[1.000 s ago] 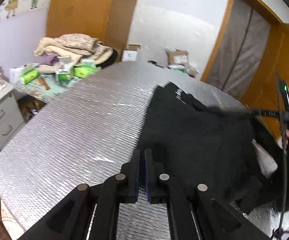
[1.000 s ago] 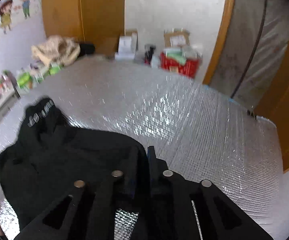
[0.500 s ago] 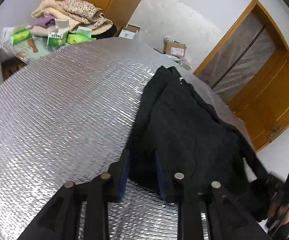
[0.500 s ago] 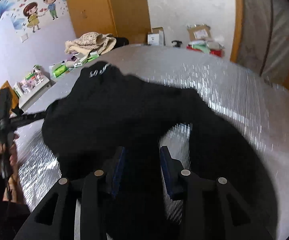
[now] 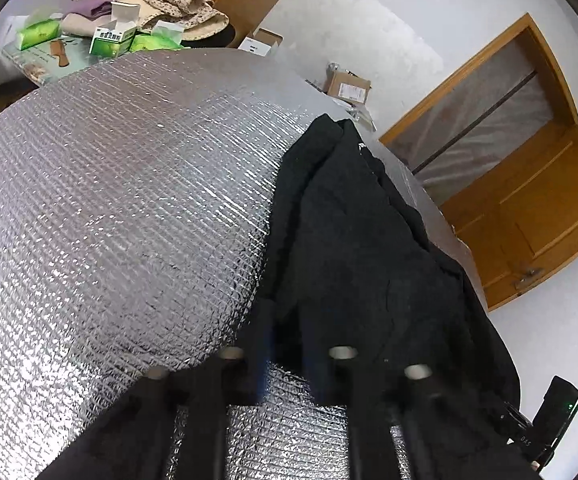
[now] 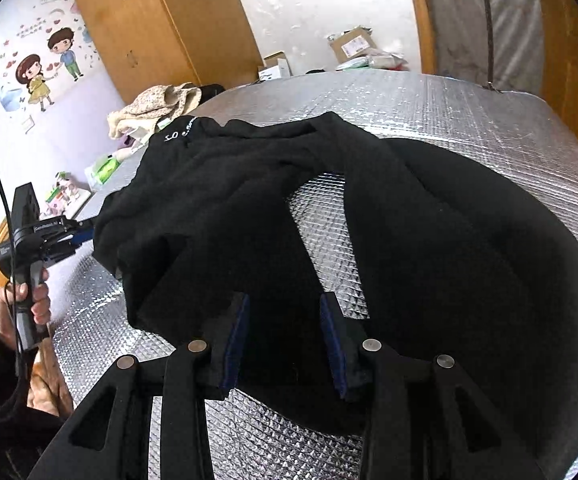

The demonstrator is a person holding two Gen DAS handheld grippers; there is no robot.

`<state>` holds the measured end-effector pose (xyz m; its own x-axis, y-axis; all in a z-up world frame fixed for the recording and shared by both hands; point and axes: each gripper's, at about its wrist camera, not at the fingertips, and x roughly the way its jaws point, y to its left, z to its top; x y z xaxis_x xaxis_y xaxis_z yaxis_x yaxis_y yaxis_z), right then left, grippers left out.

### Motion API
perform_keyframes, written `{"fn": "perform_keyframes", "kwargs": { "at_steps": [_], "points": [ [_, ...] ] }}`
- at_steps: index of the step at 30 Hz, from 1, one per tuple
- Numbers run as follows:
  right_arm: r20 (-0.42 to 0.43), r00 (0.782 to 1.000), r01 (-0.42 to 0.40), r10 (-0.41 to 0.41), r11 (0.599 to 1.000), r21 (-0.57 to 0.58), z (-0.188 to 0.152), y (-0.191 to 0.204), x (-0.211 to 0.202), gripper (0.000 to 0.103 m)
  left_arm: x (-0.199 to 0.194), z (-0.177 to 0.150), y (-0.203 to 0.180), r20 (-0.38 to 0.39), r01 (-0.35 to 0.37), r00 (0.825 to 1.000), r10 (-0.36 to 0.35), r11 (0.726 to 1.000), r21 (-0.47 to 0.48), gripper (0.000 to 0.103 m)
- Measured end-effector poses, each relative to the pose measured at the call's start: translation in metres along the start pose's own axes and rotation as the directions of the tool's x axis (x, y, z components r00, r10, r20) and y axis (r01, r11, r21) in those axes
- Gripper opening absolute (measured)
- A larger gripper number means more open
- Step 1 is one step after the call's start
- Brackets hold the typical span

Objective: Fold clothes

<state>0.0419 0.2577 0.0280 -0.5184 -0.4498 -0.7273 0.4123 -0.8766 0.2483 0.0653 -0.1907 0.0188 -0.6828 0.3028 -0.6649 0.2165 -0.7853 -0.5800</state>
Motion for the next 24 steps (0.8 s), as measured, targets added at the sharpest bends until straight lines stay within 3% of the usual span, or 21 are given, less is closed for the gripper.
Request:
{"fn": "perform_keyframes", "kwargs": {
  "at_steps": [5,10,12,15,17,19,21,24],
  "points": [
    [0.018,0.995,0.1,-0.099,0.995,-0.031,0.013,-0.012,-0.015,0.037,-0.037,0.02,0.013,0.13,-0.097,0.987,0.095,0.995,0.01,0.004],
    [0.09,0.985,0.151,-0.148,0.988,-0.038,0.027,-0.019,-0.037,0.037,-0.08,0.04,0.046,0.222,-0.183,0.956,0.193,0.981,-0.064,0.003],
    [0.113,0.981,0.165,-0.158,0.985,-0.051,0.029,-0.016,-0.043,0.038,-0.092,0.043,0.059,0.246,-0.241,0.934,0.259,0.965,-0.1,0.002],
    [0.111,0.977,0.19,-0.182,0.98,-0.064,0.028,-0.014,-0.043,0.041,-0.104,0.047,0.07,0.275,-0.35,0.883,0.38,0.924,-0.153,0.0],
    [0.107,0.977,0.189,-0.182,0.98,-0.062,0.025,-0.015,-0.043,0.041,-0.105,0.045,0.065,0.285,-0.33,0.889,0.357,0.934,-0.139,0.001],
    [0.106,0.978,0.186,-0.179,0.981,-0.059,0.021,-0.015,-0.046,0.041,-0.1,0.039,0.046,0.308,-0.302,0.901,0.305,0.951,-0.06,0.001],
    [0.101,0.977,0.194,-0.187,0.979,-0.059,0.013,-0.015,-0.048,0.041,-0.092,0.029,0.014,0.315,-0.228,0.928,0.199,0.972,0.059,0.001],
    [0.085,0.976,0.207,-0.202,0.977,-0.057,0.0,-0.018,-0.052,0.042,-0.064,0.016,-0.025,0.23,-0.096,0.972,0.05,0.976,0.194,0.002]
  ]
}}
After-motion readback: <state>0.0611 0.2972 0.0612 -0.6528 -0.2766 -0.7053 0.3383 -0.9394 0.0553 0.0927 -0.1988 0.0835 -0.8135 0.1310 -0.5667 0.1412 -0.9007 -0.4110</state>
